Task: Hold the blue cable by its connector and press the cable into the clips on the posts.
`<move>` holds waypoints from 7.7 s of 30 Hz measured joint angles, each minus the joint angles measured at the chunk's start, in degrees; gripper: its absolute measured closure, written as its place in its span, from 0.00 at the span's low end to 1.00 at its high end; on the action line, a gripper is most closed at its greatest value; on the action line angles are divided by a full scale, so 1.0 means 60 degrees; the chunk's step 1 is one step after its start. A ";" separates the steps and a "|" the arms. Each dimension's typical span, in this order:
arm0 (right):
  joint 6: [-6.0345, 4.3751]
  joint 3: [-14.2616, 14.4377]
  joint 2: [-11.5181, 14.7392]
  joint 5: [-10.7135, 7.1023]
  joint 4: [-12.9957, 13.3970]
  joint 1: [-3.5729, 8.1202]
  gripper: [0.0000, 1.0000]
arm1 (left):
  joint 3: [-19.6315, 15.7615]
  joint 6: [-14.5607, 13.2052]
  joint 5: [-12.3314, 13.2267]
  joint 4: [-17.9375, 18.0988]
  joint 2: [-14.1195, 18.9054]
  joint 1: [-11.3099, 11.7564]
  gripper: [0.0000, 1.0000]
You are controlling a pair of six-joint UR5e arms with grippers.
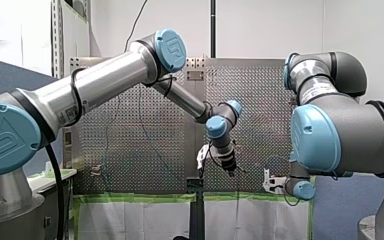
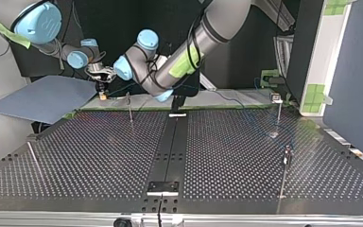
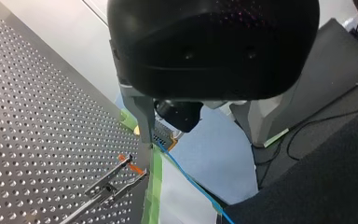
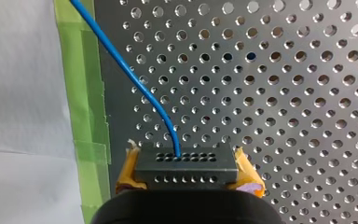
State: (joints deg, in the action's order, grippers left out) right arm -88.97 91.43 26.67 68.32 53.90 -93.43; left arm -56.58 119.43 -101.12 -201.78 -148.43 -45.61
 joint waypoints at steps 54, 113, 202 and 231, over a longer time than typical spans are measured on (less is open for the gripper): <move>0.0017 -0.0031 0.0002 0.0049 -0.0036 -0.0157 1.00 | 0.2264 0.0452 -0.0495 -0.2907 -0.1822 0.0113 0.00; 0.0130 -0.0068 0.0001 0.0113 -0.0126 -0.0244 1.00 | 0.4729 0.0664 -0.0362 -0.3503 -0.3449 0.0328 0.00; 0.0413 -0.0136 0.0002 -0.0398 -0.0310 -0.0324 1.00 | 0.5260 0.1019 -0.0555 -0.1516 -0.5103 0.1133 0.00; 0.0407 -0.0141 0.0002 -0.0397 -0.0306 -0.0310 1.00 | 0.5259 0.0148 0.0170 -0.0433 -0.4887 0.0809 0.86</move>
State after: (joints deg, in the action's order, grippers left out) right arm -86.53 90.58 26.69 65.93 52.06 -95.29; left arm -25.02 120.31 -100.10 -204.38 -177.75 -40.75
